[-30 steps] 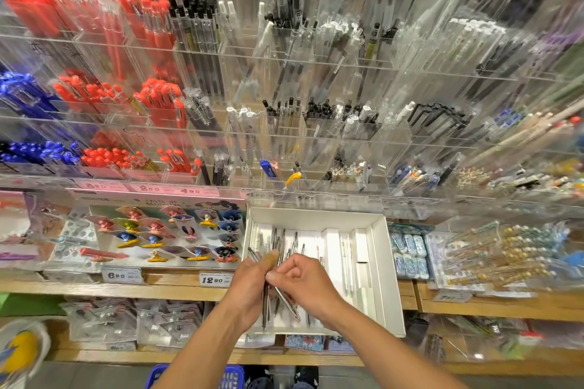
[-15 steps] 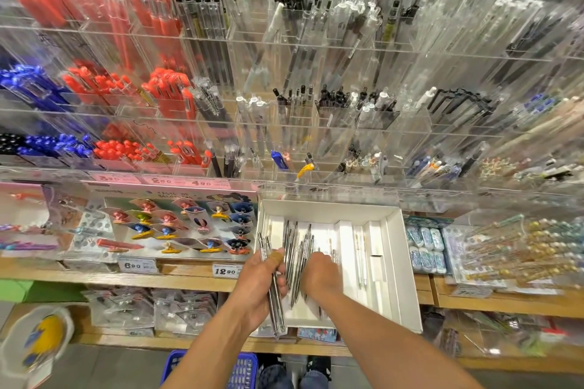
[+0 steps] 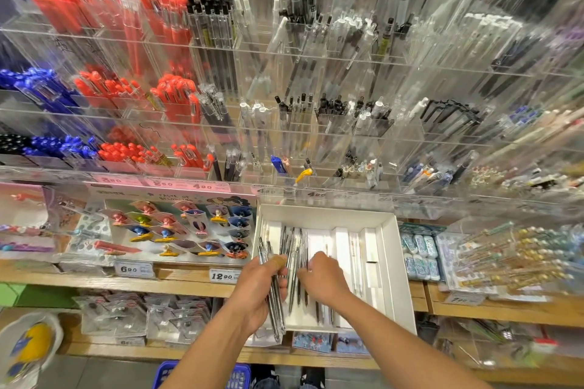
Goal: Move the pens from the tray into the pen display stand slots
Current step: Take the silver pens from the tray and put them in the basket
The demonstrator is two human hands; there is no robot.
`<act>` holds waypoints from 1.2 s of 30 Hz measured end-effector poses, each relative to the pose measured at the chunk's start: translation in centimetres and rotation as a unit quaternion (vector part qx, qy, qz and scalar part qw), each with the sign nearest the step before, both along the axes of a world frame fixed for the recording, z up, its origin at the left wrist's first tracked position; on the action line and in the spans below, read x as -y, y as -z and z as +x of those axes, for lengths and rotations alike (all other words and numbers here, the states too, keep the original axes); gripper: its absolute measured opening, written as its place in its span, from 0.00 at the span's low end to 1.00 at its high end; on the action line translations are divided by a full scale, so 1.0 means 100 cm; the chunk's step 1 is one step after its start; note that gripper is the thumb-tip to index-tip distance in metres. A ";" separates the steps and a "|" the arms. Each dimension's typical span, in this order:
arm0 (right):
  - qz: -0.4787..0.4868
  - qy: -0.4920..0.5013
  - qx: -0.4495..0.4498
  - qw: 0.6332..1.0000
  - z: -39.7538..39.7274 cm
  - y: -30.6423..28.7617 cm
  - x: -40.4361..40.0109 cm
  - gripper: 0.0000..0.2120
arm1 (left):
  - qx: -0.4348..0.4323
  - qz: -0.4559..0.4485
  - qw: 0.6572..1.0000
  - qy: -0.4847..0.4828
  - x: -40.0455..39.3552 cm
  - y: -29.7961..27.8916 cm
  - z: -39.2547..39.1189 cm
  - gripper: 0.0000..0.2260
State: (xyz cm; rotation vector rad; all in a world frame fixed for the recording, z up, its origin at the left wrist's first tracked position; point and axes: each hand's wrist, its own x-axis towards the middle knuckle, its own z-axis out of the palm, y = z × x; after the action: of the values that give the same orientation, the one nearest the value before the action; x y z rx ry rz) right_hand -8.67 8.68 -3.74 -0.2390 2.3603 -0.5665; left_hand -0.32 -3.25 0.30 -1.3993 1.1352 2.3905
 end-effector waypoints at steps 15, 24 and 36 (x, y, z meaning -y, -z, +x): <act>-0.128 0.100 0.022 0.987 0.006 -0.004 -0.007 0.21 | -0.038 0.022 0.999 0.017 0.008 -0.004 0.002 0.11; 0.076 0.029 -0.011 0.997 0.008 0.050 0.023 0.06 | -0.051 0.087 0.995 -0.017 0.012 -0.004 0.006 0.03; 0.084 0.066 0.063 0.992 0.004 0.046 0.031 0.10 | -0.033 0.057 0.998 -0.017 0.009 -0.002 0.006 0.07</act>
State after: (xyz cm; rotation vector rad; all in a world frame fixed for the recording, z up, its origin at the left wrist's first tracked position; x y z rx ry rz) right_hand -8.22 5.60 -8.35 0.0298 2.2960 -0.4274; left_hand 0.31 -4.10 0.50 -1.3229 0.9802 2.4997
